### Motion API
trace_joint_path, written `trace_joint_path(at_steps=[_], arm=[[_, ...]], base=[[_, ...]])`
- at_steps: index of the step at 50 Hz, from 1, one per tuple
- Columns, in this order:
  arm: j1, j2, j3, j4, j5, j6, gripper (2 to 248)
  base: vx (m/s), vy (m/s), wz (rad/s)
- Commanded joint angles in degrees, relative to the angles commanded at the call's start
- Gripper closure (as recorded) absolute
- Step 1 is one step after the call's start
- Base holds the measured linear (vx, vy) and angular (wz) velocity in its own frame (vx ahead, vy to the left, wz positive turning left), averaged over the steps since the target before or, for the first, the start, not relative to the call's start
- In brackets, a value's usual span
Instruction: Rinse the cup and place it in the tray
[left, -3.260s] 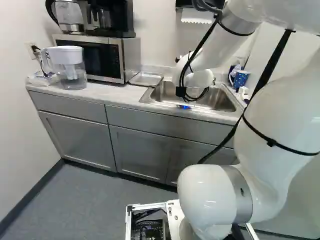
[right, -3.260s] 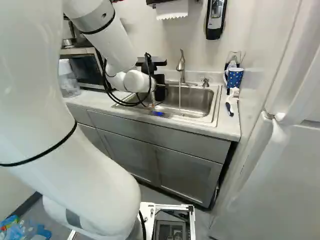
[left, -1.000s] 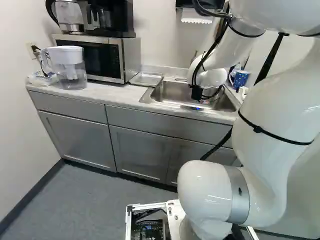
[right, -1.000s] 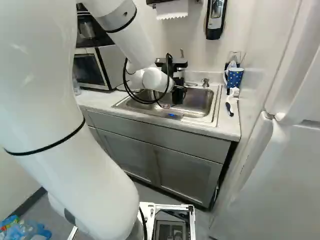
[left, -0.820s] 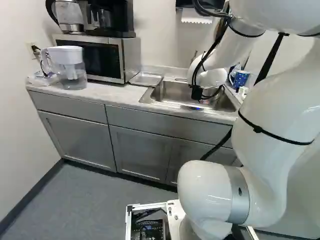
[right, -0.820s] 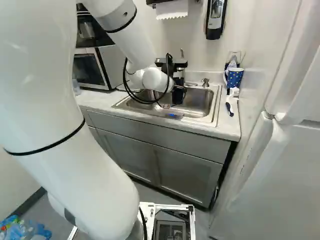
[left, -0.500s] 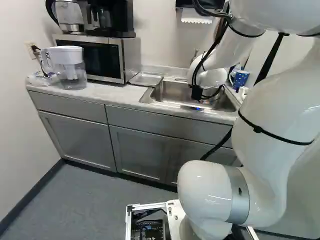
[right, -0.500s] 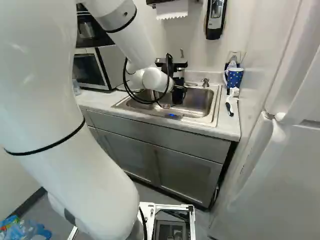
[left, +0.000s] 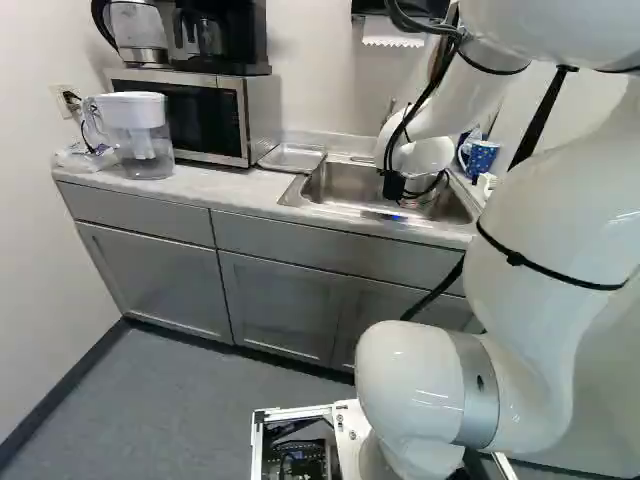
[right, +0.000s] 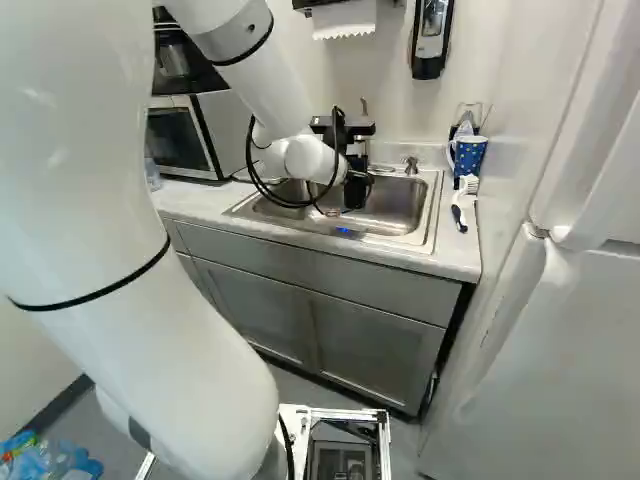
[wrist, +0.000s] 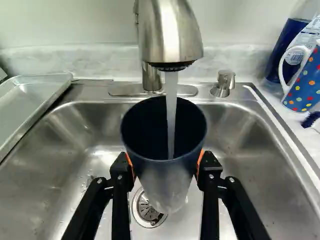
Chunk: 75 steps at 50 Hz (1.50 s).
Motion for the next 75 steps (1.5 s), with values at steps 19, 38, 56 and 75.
trace_joint_path(at_steps=[19,38,56,75], arm=[[0.0,0.0,0.0,0.0,0.0,0.0,124],[0.0,0.0,0.0,0.0,0.0,0.0,124],[0.0,0.0,0.0,0.0,0.0,0.0,124],[0.0,0.0,0.0,0.0,0.0,0.0,124]], base=[[0.000,0.000,0.000],[0.000,0.000,0.000],[0.000,0.000,0.000],[0.000,0.000,0.000]])
